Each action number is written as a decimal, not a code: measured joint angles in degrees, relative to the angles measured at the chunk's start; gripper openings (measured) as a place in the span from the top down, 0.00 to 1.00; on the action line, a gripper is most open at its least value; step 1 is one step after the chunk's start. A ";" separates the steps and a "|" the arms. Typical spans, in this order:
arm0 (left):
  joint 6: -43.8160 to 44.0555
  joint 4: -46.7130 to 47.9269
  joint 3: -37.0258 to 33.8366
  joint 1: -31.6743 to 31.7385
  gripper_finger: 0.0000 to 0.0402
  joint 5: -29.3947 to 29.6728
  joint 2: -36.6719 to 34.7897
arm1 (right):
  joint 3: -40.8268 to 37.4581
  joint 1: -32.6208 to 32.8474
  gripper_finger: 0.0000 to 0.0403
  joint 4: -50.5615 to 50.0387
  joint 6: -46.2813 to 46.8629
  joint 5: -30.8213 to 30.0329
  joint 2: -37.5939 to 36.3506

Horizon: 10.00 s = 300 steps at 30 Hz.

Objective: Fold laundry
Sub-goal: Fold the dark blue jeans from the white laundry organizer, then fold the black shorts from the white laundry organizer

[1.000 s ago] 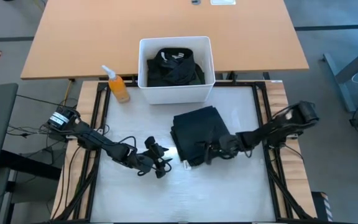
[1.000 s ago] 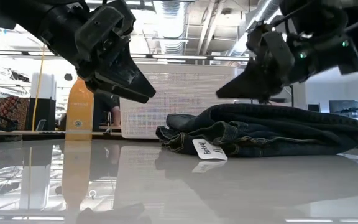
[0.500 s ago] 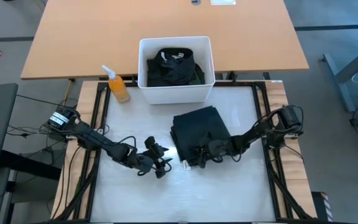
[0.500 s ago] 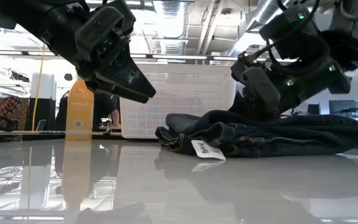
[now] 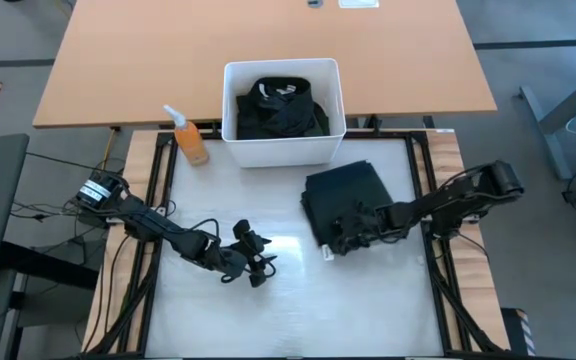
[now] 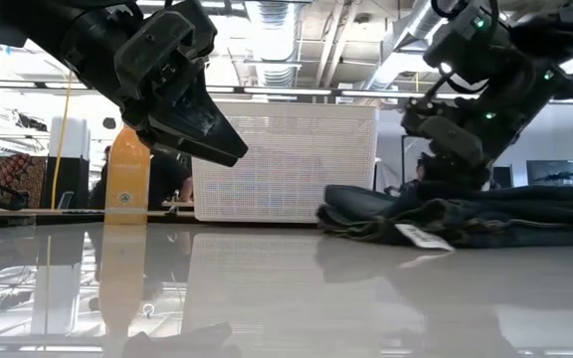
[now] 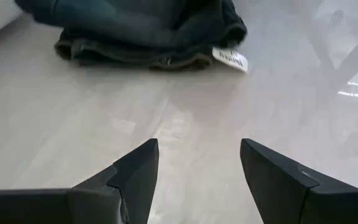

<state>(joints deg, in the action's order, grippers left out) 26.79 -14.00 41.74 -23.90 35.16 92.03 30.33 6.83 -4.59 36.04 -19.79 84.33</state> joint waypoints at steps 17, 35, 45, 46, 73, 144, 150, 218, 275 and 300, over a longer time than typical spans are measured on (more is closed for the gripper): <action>-0.01 0.13 0.00 -0.02 0.46 -0.45 0.00 | -0.33 -9.35 0.94 -17.22 4.23 -6.04 -7.80; -7.81 -2.28 3.62 2.98 0.46 -8.57 -0.22 | 18.00 -5.76 0.94 -38.84 -4.33 -5.63 -15.38; -30.50 17.28 28.30 9.46 0.46 -11.40 -0.22 | 20.94 10.54 0.94 -36.02 -3.71 -13.57 -16.72; -33.09 21.27 32.12 10.40 0.46 -9.60 -0.22 | 20.28 12.04 0.94 -34.91 -2.98 -13.81 -16.34; -34.92 35.15 53.52 69.60 0.46 -22.04 15.17 | 5.19 15.40 0.94 -8.03 -11.83 -10.04 -11.89; -47.71 59.04 82.20 70.75 0.43 -13.20 34.92 | 7.91 8.87 0.93 -3.67 -10.61 -5.56 -10.72; -47.05 58.77 82.34 72.16 0.38 -13.24 37.43 | 7.91 5.92 0.93 -4.25 -12.11 -2.45 -9.96; -28.78 30.03 16.08 17.05 1.00 -50.69 -15.93 | 7.87 26.76 0.93 15.91 -24.95 4.89 -17.75; -29.07 -8.51 -0.17 16.48 0.88 -42.36 -13.57 | 27.56 14.12 0.95 16.16 -20.27 0.39 10.44; -9.19 19.13 -0.22 19.84 0.57 -40.96 -22.17 | -0.35 17.86 0.95 10.83 -8.67 1.87 -11.77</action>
<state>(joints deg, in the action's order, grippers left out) 17.59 5.13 41.52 -4.06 -5.80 69.86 29.98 24.69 6.25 27.37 -17.91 72.57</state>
